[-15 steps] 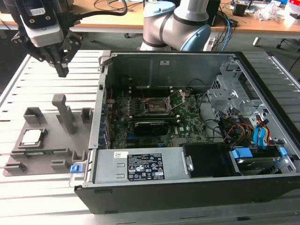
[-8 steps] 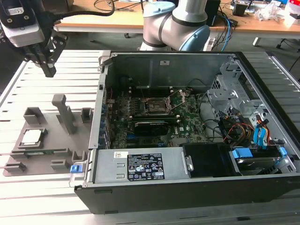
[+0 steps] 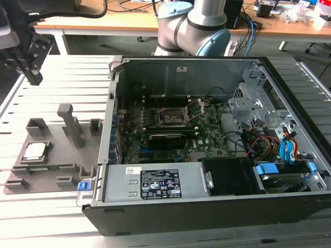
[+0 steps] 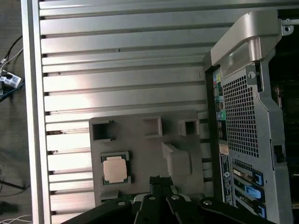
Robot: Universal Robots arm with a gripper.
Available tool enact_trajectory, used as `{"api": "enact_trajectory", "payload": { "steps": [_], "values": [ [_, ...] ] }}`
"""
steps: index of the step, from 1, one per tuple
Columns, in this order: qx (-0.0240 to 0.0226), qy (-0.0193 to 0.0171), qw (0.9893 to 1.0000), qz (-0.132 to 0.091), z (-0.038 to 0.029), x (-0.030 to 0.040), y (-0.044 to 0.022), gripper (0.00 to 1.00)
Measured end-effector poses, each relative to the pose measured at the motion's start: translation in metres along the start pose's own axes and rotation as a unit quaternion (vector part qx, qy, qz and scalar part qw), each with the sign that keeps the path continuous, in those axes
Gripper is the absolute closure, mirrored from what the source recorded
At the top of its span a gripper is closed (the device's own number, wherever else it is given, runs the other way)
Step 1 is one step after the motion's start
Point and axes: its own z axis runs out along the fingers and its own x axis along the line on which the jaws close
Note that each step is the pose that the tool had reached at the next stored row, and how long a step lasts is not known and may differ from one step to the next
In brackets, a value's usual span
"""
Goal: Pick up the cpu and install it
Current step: 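Reach for the cpu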
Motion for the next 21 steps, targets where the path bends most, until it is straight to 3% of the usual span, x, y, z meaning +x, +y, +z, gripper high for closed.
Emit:
{"api": "enact_trajectory", "payload": {
  "steps": [2,6,8,10,15,21],
  "values": [
    [0.0000,0.0000,1.0000,0.000,-0.0002,0.0101,-0.0008,0.89],
    [0.0000,0.0000,1.0000,0.000,-0.0005,0.0206,-0.0015,0.89],
    [0.0000,0.0000,1.0000,0.000,-0.0008,0.0324,-0.0024,0.89],
    [0.0000,0.0000,1.0000,0.000,-0.0009,0.0378,-0.0029,0.89],
    [0.0000,0.0000,1.0000,0.000,-0.0015,0.0598,-0.0045,0.89],
    [0.0000,0.0000,1.0000,0.000,-0.0015,0.0601,-0.0045,0.89]
  ]
}}
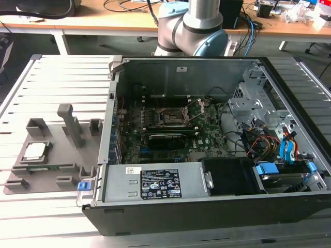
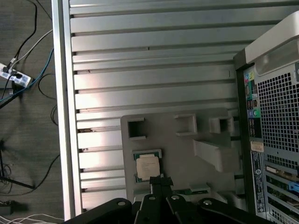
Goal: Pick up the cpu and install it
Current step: 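Reach for the cpu, then pick up the cpu and move it towards the insertion slot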
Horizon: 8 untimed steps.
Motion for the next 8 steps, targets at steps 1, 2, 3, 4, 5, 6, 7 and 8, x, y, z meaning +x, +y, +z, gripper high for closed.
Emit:
{"api": "enact_trajectory", "payload": {
  "steps": [1,2,3,4,5,6,7,8],
  "values": [
    [0.0000,0.0000,1.0000,0.000,0.0000,0.0001,0.0000,0.89],
    [0.0000,0.0000,1.0000,0.000,0.0000,0.0001,0.0000,0.89],
    [0.0000,0.0000,1.0000,0.000,0.0000,0.0002,0.0000,0.89],
    [0.0000,0.0000,1.0000,0.000,0.0000,0.0003,0.0000,0.89],
    [0.0000,0.0000,1.0000,0.000,0.0000,0.0003,0.0000,0.89],
    [0.0000,0.0000,1.0000,0.000,0.0000,0.0004,0.0000,0.89],
    [0.0000,0.0000,1.0000,0.000,0.0000,0.0004,0.0000,0.89],
    [0.0000,0.0000,1.0000,0.000,0.0000,0.0005,-0.0001,0.89]
  ]
}}
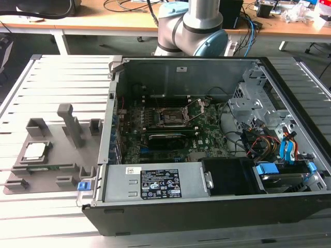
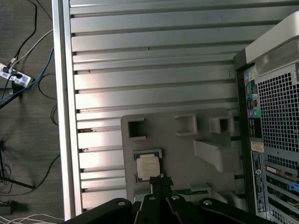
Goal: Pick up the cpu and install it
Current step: 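Pick up the cpu and move it towards the insertion slot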
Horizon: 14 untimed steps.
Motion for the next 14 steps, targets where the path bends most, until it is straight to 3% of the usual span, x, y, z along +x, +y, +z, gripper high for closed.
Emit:
{"api": "enact_trajectory", "payload": {
  "steps": [6,7,9,11,13,14],
  "values": [
    [0.0000,0.0000,1.0000,0.000,0.0000,0.0002,0.0000,0.52],
    [0.0000,0.0000,1.0000,0.000,0.0000,0.0003,0.0000,0.52],
    [0.0000,0.0000,1.0000,0.000,0.0000,0.0003,0.0000,0.40],
    [0.0000,0.0000,1.0000,0.000,0.0000,0.0004,0.0000,0.40],
    [0.0235,-0.0017,0.9997,-0.001,0.0000,0.0004,0.0000,0.40],
    [0.0236,-0.0018,0.9997,-0.001,0.0001,0.0004,-0.0001,0.40]
  ]
}}
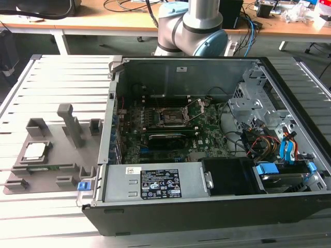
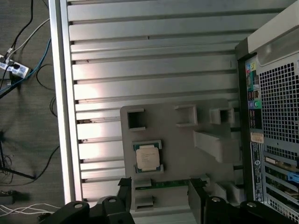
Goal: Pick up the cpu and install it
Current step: 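Pick up the cpu and move it towards the insertion slot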
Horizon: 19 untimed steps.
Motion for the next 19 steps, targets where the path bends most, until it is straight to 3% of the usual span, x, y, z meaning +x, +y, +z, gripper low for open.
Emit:
{"api": "enact_trajectory", "payload": {
  "steps": [7,19],
  "values": [
    [0.0000,0.0000,1.0000,0.000,0.0067,0.0002,0.0001,0.40],
    [0.0000,0.0001,1.0000,0.000,0.0256,0.0007,0.0001,0.40]
  ]
}}
